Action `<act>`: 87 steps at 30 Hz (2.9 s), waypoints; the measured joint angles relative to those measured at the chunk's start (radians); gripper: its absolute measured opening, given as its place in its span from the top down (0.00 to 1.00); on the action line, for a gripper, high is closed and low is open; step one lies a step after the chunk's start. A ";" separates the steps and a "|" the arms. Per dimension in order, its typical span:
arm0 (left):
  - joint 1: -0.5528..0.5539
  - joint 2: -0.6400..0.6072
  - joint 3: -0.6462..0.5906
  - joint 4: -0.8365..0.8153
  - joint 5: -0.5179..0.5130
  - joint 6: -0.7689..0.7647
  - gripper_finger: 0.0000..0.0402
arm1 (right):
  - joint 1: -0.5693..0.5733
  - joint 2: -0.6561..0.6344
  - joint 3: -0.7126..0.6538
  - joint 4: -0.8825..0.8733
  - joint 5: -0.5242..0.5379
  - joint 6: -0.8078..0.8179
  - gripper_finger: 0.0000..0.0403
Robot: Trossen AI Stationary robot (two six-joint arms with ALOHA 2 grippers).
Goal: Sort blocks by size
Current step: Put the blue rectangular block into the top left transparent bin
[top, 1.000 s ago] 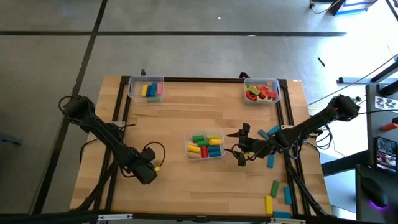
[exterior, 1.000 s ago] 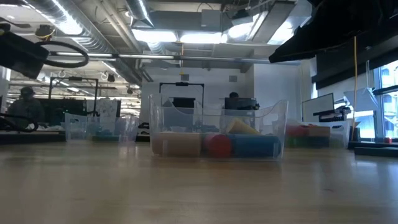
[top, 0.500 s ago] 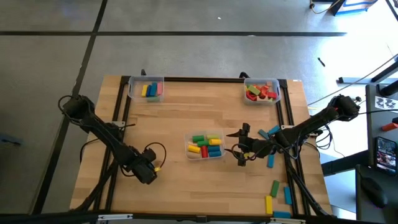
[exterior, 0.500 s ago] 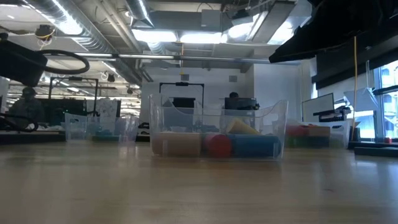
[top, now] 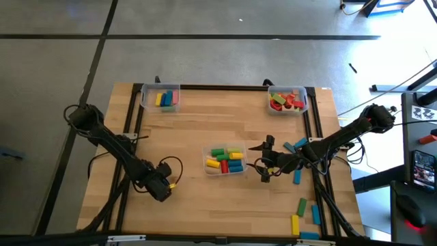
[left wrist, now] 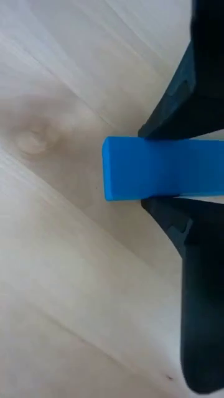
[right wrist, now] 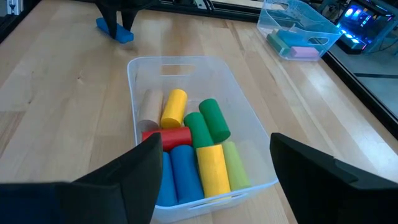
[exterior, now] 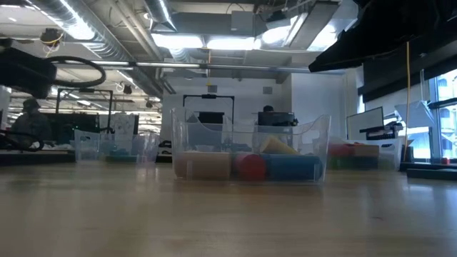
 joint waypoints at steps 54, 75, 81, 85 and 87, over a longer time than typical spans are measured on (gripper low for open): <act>0.081 -0.002 0.058 -0.101 0.030 -0.255 0.42 | 0.000 0.000 0.000 -0.003 0.000 0.001 0.29; 0.099 -0.016 0.119 -0.212 0.015 -0.240 0.42 | 0.000 0.000 0.000 -0.002 0.002 0.001 0.29; 0.092 0.007 0.120 -0.256 -0.004 -0.246 0.42 | 0.000 0.000 0.000 -0.002 -0.002 0.001 0.29; 0.089 0.037 0.120 -0.238 -0.005 -0.242 0.42 | 0.000 0.000 0.000 -0.002 -0.008 0.001 0.29; 0.088 0.044 0.120 -0.206 -0.004 -0.231 0.42 | 0.000 0.000 0.000 -0.002 -0.008 0.001 0.29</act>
